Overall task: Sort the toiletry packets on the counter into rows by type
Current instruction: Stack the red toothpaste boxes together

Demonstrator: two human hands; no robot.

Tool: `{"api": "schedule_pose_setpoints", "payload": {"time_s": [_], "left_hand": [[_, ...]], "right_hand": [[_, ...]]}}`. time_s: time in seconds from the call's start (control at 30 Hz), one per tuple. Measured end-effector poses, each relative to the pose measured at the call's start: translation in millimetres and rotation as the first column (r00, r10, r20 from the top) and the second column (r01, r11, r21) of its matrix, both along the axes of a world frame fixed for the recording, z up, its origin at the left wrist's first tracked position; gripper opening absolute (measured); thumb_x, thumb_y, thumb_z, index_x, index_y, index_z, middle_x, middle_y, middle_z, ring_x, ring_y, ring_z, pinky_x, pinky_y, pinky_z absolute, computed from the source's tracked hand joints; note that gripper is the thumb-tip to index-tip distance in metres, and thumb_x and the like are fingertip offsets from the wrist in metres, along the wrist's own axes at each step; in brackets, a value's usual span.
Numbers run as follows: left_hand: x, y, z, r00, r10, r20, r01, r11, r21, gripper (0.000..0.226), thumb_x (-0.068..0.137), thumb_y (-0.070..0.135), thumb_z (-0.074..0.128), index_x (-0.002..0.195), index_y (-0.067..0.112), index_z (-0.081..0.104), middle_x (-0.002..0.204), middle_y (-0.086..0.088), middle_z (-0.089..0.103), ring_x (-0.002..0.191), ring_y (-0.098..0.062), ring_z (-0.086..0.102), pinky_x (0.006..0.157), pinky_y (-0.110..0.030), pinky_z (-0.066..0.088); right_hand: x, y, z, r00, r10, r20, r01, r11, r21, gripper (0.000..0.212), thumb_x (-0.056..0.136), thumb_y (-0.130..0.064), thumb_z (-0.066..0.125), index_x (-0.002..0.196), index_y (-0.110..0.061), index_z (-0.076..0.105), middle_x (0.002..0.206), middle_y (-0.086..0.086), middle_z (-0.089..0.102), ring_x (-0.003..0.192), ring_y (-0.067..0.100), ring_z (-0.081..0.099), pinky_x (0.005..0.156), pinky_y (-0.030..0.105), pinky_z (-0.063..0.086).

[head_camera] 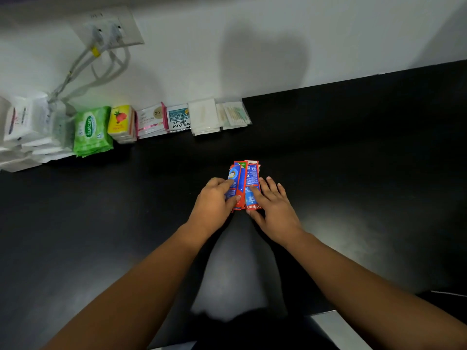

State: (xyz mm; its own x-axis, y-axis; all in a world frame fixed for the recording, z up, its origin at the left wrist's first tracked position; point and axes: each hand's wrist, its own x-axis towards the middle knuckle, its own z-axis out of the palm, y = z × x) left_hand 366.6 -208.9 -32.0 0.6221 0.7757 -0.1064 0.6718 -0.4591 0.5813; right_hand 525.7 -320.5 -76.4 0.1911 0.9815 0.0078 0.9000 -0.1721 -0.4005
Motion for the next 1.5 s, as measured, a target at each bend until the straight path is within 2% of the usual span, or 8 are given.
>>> {"api": "schedule_pose_setpoints", "payload": {"time_s": [0.2,0.4,0.63,0.8,0.9,1.07,1.27,1.5], "left_hand": [[-2.1,2.3,0.3,0.994,0.096,0.057,-0.093,0.995,-0.04,0.051,0.097,0.025,0.063,0.144,0.011,0.051,0.135,-0.007,0.052,0.113,-0.017,0.059,0.093,-0.033,0.055],[-9.3,2.5,-6.9,0.993,0.119,-0.018,-0.119,0.993,-0.008,0.059,0.092,0.022,0.071,0.146,0.013,0.047,0.137,-0.005,0.046,0.124,-0.015,0.051,0.095,-0.026,0.05],[3.4,13.3,0.5,0.931,0.299,-0.208,-0.31,0.95,-0.024,0.044,0.086,0.026,0.076,0.124,0.011,0.06,0.116,-0.012,0.066,0.104,-0.026,0.066,0.083,-0.037,0.055],[0.0,20.1,5.6,0.889,0.445,0.106,-0.409,0.877,-0.253,0.029,0.09,0.02,0.073,0.117,0.01,0.067,0.096,0.0,0.074,0.075,-0.002,0.069,0.061,-0.016,0.051],[9.9,15.4,7.7,0.863,0.452,0.228,-0.325,0.84,-0.435,0.033,0.086,0.018,0.077,0.116,0.01,0.067,0.088,0.003,0.075,0.076,-0.006,0.073,0.067,-0.022,0.059],[19.9,6.8,-0.4,0.907,0.383,0.175,-0.327,0.902,-0.28,0.04,0.082,0.02,0.081,0.117,0.011,0.065,0.079,0.008,0.065,0.068,0.0,0.063,0.058,-0.007,0.047],[11.7,8.1,-7.7,0.96,0.247,0.132,-0.241,0.968,-0.065,0.066,0.083,0.042,0.076,0.139,0.021,0.049,0.122,-0.001,0.059,0.111,-0.02,0.056,0.091,-0.033,0.047],[-18.1,15.9,-21.9,0.964,-0.183,-0.192,0.202,0.976,0.085,0.092,0.081,0.063,0.067,0.156,0.036,0.02,0.165,0.0,0.019,0.15,-0.023,0.009,0.117,-0.045,0.01]], "right_hand": [[3.4,-3.0,-0.7,0.995,0.01,-0.094,-0.009,1.0,0.004,0.076,0.094,-0.057,0.044,0.156,-0.018,0.022,0.162,0.01,0.023,0.153,0.025,0.007,0.121,0.035,-0.003],[9.4,-5.5,-2.5,0.996,0.083,-0.033,-0.084,0.996,-0.029,0.069,0.098,-0.05,0.046,0.156,-0.019,0.024,0.164,0.009,0.017,0.153,0.023,0.001,0.122,0.035,-0.004],[5.6,-5.7,-2.9,0.998,0.057,0.016,-0.057,0.998,-0.028,0.068,0.096,-0.059,0.039,0.154,-0.023,0.029,0.163,0.008,0.021,0.153,0.022,0.003,0.123,0.037,0.0],[5.4,-6.8,-4.2,0.998,0.058,0.007,-0.057,0.997,-0.054,0.07,0.097,-0.06,0.022,0.156,-0.023,0.021,0.165,0.006,0.015,0.153,0.02,-0.004,0.124,0.037,0.001],[5.0,-5.9,-4.8,0.998,0.056,0.017,-0.056,0.998,-0.039,0.064,0.101,-0.052,0.03,0.155,-0.02,0.023,0.164,0.008,0.019,0.153,0.022,0.002,0.123,0.037,-0.001],[3.3,-3.9,-4.6,1.0,0.024,0.014,-0.023,0.999,-0.025,0.062,0.101,-0.049,0.038,0.154,-0.019,0.029,0.162,0.009,0.025,0.153,0.023,0.007,0.123,0.036,0.0],[2.7,-4.7,-4.4,1.0,0.02,-0.003,-0.02,1.0,-0.009,0.066,0.099,-0.051,0.038,0.156,-0.022,0.022,0.163,0.009,0.023,0.153,0.022,0.006,0.122,0.035,0.0],[5.2,-3.3,-5.9,0.998,0.045,0.038,-0.044,0.999,-0.025,0.063,0.101,-0.049,0.038,0.156,-0.022,0.023,0.163,0.01,0.02,0.153,0.024,0.005,0.122,0.036,-0.002]]}}
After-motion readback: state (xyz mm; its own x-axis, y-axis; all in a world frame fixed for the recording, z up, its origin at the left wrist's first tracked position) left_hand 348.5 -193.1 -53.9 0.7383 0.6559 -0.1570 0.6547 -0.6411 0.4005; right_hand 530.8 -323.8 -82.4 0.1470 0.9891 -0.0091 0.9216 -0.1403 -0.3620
